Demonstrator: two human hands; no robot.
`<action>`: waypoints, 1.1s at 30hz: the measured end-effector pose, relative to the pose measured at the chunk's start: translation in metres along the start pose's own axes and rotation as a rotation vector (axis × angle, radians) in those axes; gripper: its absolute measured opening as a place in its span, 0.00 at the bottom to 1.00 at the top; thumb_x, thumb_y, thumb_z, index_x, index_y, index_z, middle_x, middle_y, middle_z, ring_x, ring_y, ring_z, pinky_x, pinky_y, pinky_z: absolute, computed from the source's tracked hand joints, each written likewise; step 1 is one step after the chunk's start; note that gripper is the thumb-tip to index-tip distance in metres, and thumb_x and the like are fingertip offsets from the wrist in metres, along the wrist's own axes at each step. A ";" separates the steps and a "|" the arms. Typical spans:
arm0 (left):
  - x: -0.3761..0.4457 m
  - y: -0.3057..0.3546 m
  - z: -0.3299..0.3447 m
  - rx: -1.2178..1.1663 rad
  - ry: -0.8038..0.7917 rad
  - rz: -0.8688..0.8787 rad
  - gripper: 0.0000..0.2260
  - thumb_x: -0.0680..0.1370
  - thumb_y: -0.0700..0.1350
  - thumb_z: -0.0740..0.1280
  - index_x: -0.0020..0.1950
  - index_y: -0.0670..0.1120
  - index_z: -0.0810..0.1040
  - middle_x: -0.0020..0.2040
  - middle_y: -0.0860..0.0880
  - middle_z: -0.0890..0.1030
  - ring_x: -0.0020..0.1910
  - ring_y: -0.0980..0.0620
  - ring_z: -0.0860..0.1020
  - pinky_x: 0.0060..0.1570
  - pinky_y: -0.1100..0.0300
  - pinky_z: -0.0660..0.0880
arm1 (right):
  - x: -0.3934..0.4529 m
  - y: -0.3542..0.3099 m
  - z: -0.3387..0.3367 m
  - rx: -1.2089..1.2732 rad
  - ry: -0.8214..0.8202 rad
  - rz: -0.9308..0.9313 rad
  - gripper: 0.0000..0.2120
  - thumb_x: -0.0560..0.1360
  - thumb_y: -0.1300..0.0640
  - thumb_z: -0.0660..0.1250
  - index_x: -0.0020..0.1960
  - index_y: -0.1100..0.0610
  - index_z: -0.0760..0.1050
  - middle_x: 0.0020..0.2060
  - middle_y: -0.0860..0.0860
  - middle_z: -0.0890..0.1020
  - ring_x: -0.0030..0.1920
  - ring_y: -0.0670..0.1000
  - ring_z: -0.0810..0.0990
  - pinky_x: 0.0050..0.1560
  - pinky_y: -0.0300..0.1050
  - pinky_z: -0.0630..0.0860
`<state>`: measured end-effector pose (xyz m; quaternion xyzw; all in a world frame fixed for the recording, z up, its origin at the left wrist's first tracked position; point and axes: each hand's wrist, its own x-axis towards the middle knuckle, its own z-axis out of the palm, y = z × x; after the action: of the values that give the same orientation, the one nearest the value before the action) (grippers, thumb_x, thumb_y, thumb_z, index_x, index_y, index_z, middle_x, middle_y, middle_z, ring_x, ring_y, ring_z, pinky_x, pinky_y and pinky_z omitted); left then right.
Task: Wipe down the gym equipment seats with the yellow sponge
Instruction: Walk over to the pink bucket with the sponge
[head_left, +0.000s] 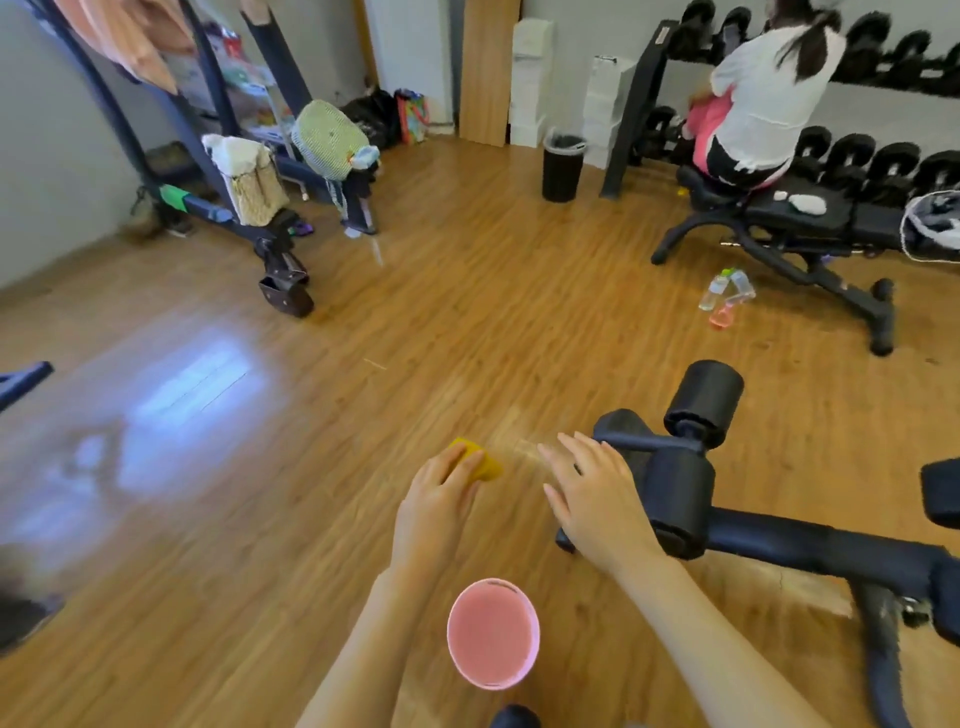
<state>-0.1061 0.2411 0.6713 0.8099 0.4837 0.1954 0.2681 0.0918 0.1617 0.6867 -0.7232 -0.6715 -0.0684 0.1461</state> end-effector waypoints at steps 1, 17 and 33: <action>0.005 -0.002 0.006 0.011 0.035 -0.020 0.19 0.82 0.51 0.57 0.73 0.56 0.68 0.75 0.54 0.64 0.74 0.52 0.62 0.67 0.63 0.56 | 0.012 0.005 0.006 0.016 0.005 -0.055 0.22 0.74 0.53 0.71 0.66 0.55 0.75 0.62 0.57 0.78 0.64 0.59 0.75 0.63 0.58 0.72; -0.072 0.112 0.118 0.236 0.802 -0.514 0.16 0.74 0.35 0.71 0.62 0.41 0.79 0.61 0.43 0.78 0.59 0.47 0.76 0.63 0.64 0.67 | 0.045 0.089 0.053 0.382 -0.129 -0.657 0.23 0.70 0.57 0.75 0.63 0.59 0.77 0.60 0.61 0.79 0.61 0.63 0.77 0.61 0.63 0.72; -0.124 0.136 0.216 0.235 0.863 -0.714 0.15 0.80 0.45 0.61 0.66 0.45 0.77 0.67 0.45 0.75 0.64 0.46 0.75 0.64 0.60 0.69 | -0.016 0.125 0.094 0.465 -0.315 -0.770 0.22 0.69 0.59 0.75 0.62 0.60 0.77 0.59 0.61 0.79 0.61 0.63 0.77 0.60 0.63 0.73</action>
<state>0.0542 0.0253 0.5811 0.4674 0.8116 0.3506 0.0038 0.2049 0.1680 0.5776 -0.3715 -0.9021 0.1453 0.1644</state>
